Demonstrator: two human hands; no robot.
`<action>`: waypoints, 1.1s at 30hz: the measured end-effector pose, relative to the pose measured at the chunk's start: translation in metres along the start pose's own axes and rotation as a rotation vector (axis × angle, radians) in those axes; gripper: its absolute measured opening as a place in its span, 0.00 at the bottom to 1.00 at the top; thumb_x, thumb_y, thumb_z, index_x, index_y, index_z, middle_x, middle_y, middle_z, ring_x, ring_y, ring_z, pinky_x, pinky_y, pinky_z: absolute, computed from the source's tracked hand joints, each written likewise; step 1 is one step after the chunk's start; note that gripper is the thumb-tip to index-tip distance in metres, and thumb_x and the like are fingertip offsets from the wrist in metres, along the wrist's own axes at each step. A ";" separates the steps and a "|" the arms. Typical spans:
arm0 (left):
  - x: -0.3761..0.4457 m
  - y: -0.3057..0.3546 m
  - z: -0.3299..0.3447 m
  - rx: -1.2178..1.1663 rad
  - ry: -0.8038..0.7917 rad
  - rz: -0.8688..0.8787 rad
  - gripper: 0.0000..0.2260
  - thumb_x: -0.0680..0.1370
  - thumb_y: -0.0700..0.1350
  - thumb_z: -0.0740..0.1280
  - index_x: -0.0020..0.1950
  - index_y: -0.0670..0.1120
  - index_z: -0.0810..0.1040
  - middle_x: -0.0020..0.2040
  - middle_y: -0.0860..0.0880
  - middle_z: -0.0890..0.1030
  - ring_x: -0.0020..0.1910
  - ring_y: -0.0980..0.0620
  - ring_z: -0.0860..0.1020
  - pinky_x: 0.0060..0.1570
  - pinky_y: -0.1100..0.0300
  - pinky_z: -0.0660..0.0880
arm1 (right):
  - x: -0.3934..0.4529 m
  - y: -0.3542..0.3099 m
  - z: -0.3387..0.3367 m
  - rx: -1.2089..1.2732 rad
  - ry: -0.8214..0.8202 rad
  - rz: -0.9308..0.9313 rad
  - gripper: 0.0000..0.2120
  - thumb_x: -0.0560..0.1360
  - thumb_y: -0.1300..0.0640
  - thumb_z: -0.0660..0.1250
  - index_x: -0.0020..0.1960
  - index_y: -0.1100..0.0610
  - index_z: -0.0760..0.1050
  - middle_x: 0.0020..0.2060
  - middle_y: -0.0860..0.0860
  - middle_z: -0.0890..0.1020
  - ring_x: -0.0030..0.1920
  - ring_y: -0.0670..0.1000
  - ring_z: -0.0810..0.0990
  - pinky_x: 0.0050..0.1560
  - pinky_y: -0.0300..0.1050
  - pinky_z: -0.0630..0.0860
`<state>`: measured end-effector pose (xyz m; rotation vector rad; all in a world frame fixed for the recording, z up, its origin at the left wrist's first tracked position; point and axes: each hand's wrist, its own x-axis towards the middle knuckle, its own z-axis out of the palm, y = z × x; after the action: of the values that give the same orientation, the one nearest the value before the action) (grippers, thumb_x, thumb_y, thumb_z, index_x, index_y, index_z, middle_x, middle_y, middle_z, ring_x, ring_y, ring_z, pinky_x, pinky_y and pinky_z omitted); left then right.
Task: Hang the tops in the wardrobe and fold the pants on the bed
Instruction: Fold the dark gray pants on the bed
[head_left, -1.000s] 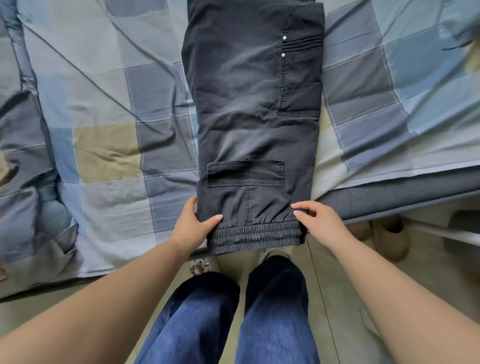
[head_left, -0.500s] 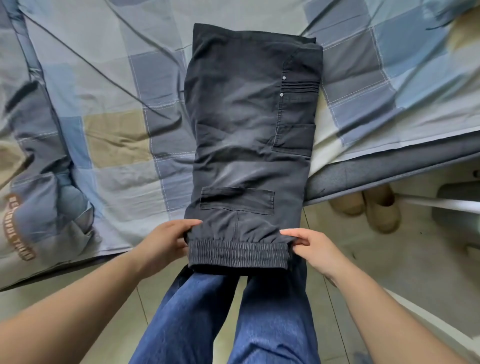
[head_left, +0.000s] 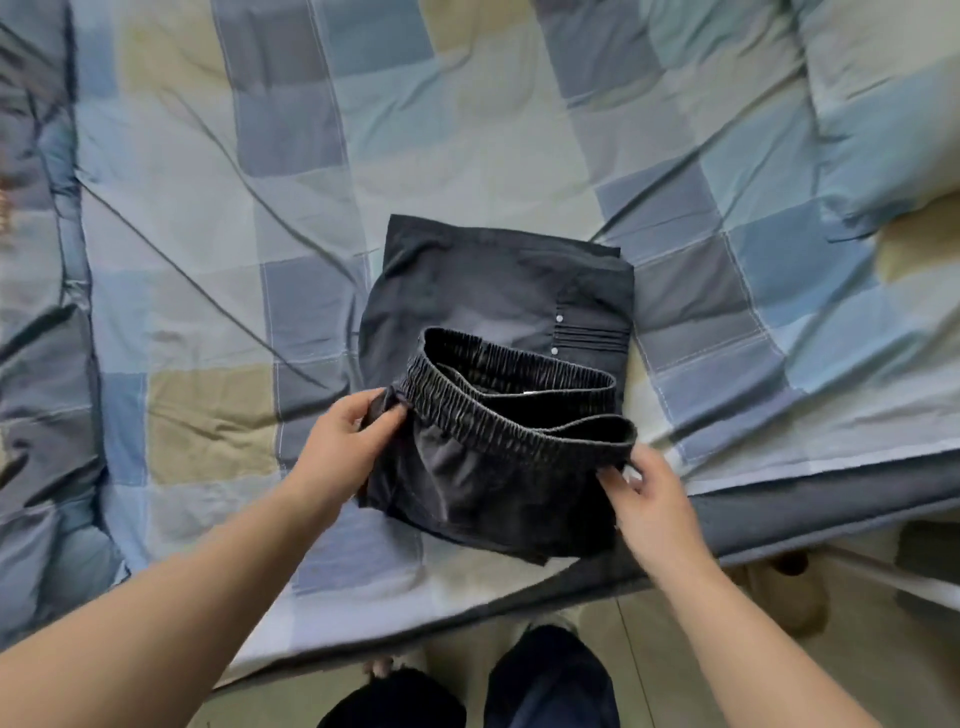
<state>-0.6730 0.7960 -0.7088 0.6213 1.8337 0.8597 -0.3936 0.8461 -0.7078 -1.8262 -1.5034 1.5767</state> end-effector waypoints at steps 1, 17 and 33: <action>0.016 0.009 0.004 -0.026 0.018 -0.022 0.05 0.77 0.48 0.68 0.43 0.53 0.83 0.43 0.51 0.85 0.43 0.56 0.82 0.41 0.63 0.77 | 0.019 -0.008 -0.002 -0.005 0.005 -0.001 0.06 0.78 0.56 0.63 0.49 0.44 0.75 0.47 0.44 0.80 0.49 0.43 0.77 0.47 0.41 0.73; 0.191 0.051 0.035 0.338 0.245 -0.053 0.16 0.79 0.55 0.63 0.51 0.42 0.79 0.44 0.48 0.80 0.45 0.50 0.76 0.38 0.61 0.69 | 0.229 -0.047 0.002 -0.134 0.080 0.017 0.10 0.81 0.54 0.56 0.52 0.54 0.76 0.41 0.48 0.77 0.43 0.49 0.72 0.39 0.40 0.66; 0.177 0.043 0.038 0.604 0.308 0.271 0.27 0.76 0.46 0.69 0.74 0.46 0.65 0.70 0.43 0.67 0.71 0.45 0.64 0.71 0.53 0.60 | 0.218 -0.056 0.010 -0.212 0.244 -0.180 0.25 0.77 0.61 0.63 0.73 0.55 0.64 0.65 0.54 0.70 0.64 0.53 0.71 0.65 0.43 0.66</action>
<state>-0.7050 0.9633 -0.7839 1.1894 2.3475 0.5832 -0.4627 1.0451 -0.7867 -1.8526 -1.7143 1.1054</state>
